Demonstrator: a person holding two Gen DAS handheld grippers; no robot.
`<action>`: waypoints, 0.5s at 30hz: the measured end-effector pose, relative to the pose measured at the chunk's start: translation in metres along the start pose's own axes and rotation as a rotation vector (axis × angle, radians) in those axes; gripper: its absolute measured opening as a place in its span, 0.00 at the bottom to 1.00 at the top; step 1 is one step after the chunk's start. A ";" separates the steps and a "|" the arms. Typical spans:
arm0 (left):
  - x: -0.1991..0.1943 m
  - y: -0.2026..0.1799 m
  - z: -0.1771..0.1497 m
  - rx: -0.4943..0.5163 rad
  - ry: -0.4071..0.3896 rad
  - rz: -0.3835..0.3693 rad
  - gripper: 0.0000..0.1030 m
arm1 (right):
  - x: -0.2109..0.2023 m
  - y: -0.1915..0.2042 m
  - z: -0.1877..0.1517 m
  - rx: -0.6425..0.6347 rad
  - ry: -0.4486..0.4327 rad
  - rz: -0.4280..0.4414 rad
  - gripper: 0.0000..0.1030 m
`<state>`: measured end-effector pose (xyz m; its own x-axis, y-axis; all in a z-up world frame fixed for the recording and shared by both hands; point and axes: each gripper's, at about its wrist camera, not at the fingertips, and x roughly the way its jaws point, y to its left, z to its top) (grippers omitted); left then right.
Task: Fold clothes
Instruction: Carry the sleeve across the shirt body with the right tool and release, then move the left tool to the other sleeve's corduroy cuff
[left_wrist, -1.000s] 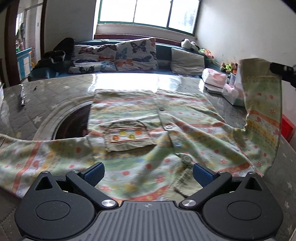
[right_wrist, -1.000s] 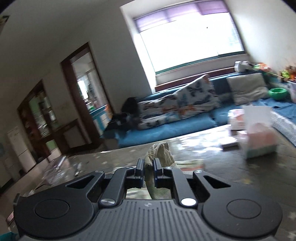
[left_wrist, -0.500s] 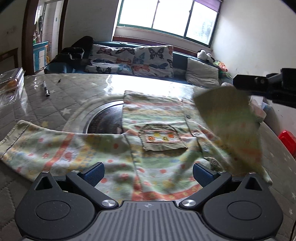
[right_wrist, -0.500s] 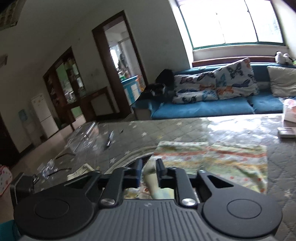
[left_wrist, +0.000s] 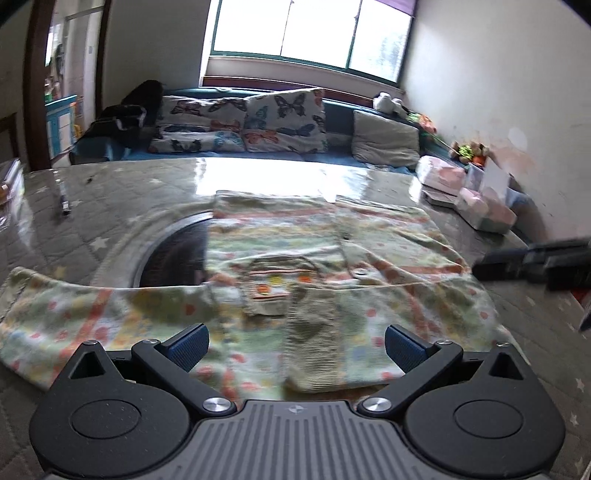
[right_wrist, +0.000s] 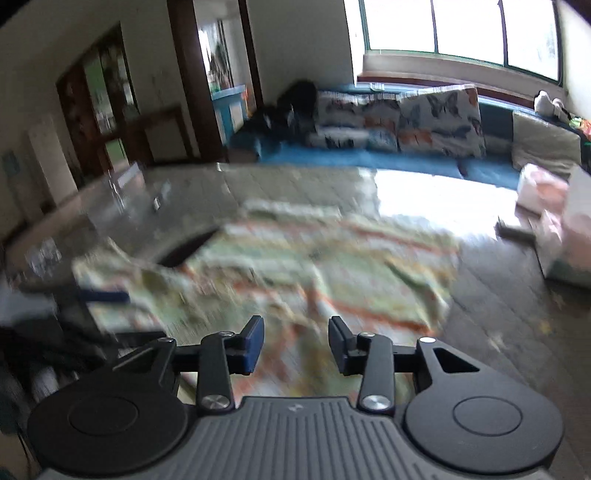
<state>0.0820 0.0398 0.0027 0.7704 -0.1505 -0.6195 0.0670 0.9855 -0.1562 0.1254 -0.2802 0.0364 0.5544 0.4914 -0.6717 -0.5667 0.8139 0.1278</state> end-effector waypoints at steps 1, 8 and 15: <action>0.002 -0.004 0.000 0.008 0.004 -0.002 1.00 | 0.001 -0.003 -0.006 -0.005 0.015 -0.010 0.38; 0.018 -0.022 0.001 0.051 0.037 -0.001 1.00 | 0.011 -0.022 -0.035 0.010 0.073 -0.043 0.38; 0.033 -0.022 -0.003 0.076 0.085 0.036 1.00 | 0.013 -0.030 -0.034 -0.005 0.080 -0.049 0.42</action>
<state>0.1040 0.0125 -0.0166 0.7171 -0.1179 -0.6869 0.0902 0.9930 -0.0762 0.1289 -0.3086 -0.0007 0.5314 0.4246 -0.7330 -0.5435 0.8346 0.0894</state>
